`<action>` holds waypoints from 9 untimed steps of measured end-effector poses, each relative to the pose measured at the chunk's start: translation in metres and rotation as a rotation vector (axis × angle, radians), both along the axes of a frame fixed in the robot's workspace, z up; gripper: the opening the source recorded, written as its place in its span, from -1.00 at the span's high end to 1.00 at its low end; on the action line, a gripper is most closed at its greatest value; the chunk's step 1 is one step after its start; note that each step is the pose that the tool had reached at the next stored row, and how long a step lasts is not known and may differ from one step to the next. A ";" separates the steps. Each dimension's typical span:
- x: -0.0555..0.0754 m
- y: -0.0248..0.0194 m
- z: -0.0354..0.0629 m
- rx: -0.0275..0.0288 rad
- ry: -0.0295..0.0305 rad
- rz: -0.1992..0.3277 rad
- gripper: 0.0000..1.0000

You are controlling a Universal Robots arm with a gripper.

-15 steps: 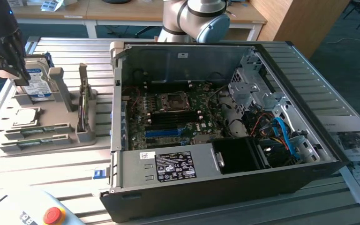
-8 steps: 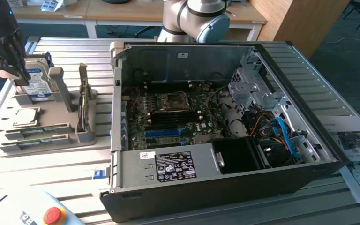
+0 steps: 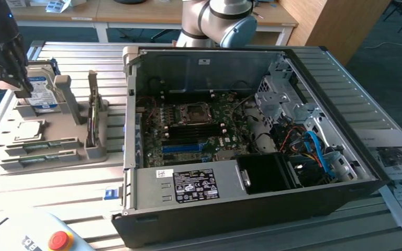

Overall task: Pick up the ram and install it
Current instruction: 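Pick up the ram and move it above insertion slot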

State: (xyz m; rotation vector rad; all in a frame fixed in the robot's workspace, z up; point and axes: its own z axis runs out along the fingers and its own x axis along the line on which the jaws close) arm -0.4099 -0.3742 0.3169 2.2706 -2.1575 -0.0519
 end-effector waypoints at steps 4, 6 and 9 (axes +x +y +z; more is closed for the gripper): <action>0.000 -0.0072 0.0001 0.0000 0.0002 0.000 0.52; 0.000 -0.0110 0.0000 0.0000 0.0003 0.000 0.52; 0.000 -0.0166 0.0001 -0.0001 0.0004 0.000 0.52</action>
